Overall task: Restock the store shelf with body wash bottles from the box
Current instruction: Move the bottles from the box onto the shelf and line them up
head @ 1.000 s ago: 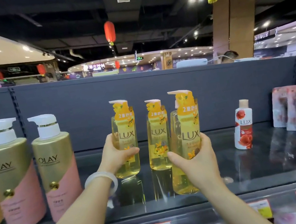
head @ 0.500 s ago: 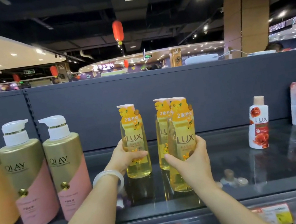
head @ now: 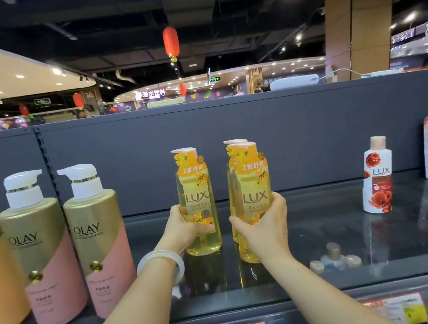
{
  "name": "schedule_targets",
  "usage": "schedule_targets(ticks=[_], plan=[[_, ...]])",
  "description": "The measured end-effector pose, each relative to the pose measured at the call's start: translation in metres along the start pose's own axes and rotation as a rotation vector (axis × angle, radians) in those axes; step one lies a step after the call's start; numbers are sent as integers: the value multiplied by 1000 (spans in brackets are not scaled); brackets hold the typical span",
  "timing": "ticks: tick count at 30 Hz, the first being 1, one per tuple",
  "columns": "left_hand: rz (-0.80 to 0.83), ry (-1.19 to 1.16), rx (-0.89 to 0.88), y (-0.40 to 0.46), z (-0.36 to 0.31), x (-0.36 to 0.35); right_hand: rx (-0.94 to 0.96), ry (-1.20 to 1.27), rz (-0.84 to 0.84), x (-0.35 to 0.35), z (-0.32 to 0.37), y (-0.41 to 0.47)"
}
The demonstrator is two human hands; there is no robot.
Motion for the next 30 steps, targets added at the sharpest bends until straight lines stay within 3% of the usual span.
schedule_targets(ticks=[17, 23, 30], plan=[[-38, -37, 12, -9, 4, 1, -68, -127, 14, -1, -5, -3], [-217, 103, 43, -29, 12, 15, -43, -192, 35, 12, 6, -10], [-262, 344, -58, -65, 1, 7, 134, -337, 64, 13, 42, -35]])
Point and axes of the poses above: each hand's wrist, its own y-axis towards the middle knuckle, its own x-axis out of the back of the hand, z = x × y, the point moved 10 cm from there along y, towards the middle knuckle, and after that the axes turned 13 degrees about x, right-handed, at the moved point
